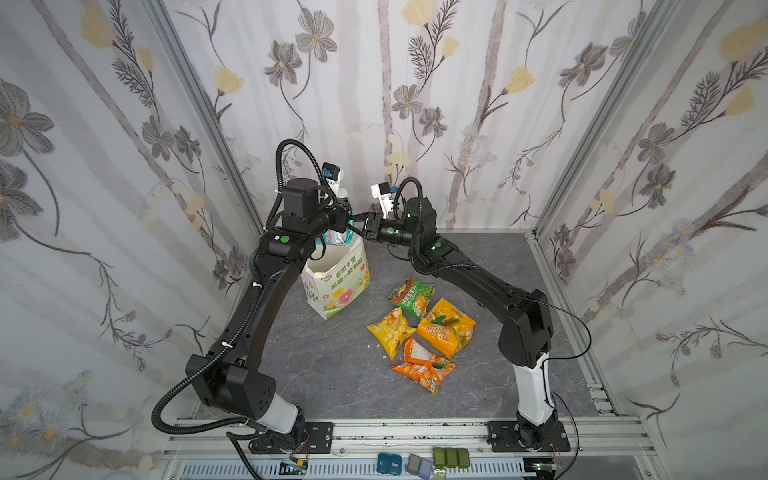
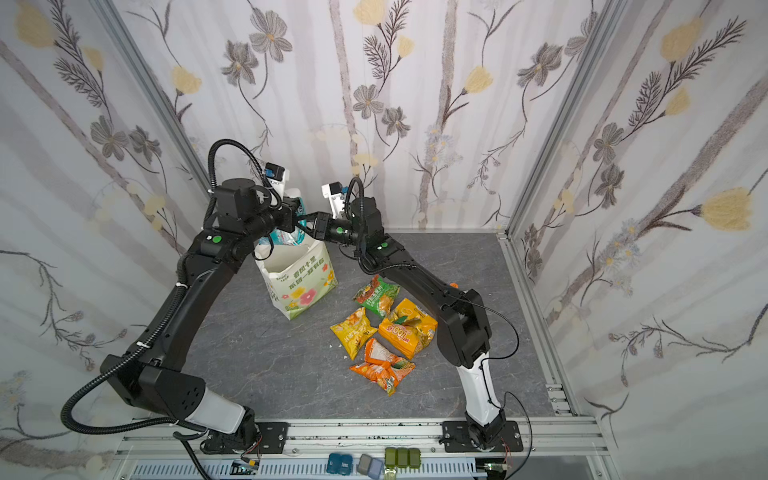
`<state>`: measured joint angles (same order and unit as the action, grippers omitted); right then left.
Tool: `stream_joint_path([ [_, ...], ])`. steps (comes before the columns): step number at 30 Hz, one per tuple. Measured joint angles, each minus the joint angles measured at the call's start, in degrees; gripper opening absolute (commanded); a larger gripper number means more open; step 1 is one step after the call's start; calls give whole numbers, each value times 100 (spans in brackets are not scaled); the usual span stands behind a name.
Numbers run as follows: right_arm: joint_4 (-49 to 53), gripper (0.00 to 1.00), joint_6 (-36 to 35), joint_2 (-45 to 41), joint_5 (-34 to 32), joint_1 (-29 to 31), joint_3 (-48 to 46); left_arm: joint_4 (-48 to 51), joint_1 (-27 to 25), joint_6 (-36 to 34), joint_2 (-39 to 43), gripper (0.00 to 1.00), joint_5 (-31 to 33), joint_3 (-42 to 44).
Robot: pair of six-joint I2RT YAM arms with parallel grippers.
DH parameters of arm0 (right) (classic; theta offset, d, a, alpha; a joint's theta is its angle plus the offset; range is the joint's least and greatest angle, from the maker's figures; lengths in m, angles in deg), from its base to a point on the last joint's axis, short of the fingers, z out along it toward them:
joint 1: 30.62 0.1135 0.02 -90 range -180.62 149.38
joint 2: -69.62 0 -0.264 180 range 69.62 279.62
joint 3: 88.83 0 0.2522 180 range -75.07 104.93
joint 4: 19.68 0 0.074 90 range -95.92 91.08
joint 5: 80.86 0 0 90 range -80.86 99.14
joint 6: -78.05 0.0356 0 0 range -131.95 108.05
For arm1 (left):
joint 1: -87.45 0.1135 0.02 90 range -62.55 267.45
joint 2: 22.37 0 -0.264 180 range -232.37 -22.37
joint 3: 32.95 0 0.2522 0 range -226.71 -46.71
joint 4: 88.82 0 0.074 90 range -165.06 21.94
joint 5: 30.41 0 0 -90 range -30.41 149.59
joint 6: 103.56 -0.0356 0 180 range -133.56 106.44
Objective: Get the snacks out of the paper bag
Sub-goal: 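Reach the right gripper to the FOX'S box and grasp it beside the left gripper, then open the left gripper and pull the box away with the right gripper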
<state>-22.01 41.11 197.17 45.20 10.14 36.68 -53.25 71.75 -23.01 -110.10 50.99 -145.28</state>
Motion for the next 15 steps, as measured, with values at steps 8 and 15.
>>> stream_joint_path([
  [8,505,8,-267,-181,-389,-52,0,2,-33,-96,120,54,142,55],
  [15,1257,7,-841,-420,-1460,-184,0,37,-33,-361,428,64,560,341],
])
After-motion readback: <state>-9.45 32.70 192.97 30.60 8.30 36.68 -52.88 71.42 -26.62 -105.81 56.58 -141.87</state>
